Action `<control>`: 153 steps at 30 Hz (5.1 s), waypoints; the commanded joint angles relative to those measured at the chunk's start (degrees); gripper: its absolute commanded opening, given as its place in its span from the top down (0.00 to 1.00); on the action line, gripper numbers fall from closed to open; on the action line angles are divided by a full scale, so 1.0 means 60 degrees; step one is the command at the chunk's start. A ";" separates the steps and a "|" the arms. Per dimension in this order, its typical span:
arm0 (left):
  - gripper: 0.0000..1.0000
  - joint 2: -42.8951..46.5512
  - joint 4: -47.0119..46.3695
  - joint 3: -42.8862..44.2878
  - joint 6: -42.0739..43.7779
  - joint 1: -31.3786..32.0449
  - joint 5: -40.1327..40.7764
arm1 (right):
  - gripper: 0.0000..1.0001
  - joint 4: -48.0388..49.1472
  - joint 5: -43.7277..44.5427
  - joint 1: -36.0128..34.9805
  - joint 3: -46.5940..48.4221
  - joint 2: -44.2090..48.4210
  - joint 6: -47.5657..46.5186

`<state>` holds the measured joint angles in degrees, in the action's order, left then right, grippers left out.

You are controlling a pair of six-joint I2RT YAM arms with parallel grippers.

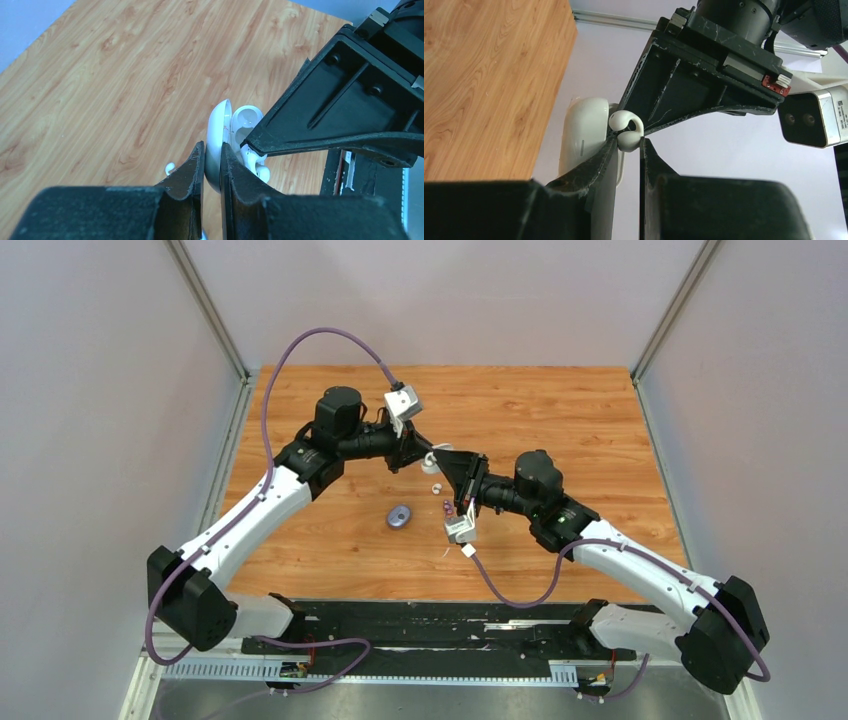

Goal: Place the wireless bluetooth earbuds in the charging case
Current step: Place the earbud in the charging case, then adjust the earbud at the center of the board.

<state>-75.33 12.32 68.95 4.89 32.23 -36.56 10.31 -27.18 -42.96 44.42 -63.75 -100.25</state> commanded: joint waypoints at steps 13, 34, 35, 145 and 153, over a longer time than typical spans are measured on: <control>1.00 0.0050 -0.0566 0.0604 -0.0401 0.0188 -0.0488 | 1.00 -0.2306 -0.0045 -0.0045 0.1088 -0.0407 -0.1767; 1.00 0.0484 -0.1229 0.0240 -0.0293 0.0178 -0.0497 | 1.00 -0.5039 0.1007 -0.0047 0.1756 -0.0305 -0.3239; 1.00 0.0484 -0.1286 0.0226 -0.0318 0.0184 -0.0513 | 1.00 -0.5044 0.0960 -0.0047 0.1774 -0.0304 -0.3217; 1.00 0.0948 0.0533 -0.0157 0.2890 -0.0227 0.1313 | 0.46 -0.5137 0.2146 0.0888 0.3381 -0.0352 1.1310; 1.00 0.2102 0.1716 -0.0694 0.3814 -0.0442 0.2475 | 0.48 -0.5127 -0.1472 0.2634 0.3588 -0.2340 1.2857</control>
<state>-65.45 18.68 65.63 23.31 30.61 -26.13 -22.17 -23.31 -30.13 64.31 -71.68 -31.09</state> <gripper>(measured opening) 0.185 0.525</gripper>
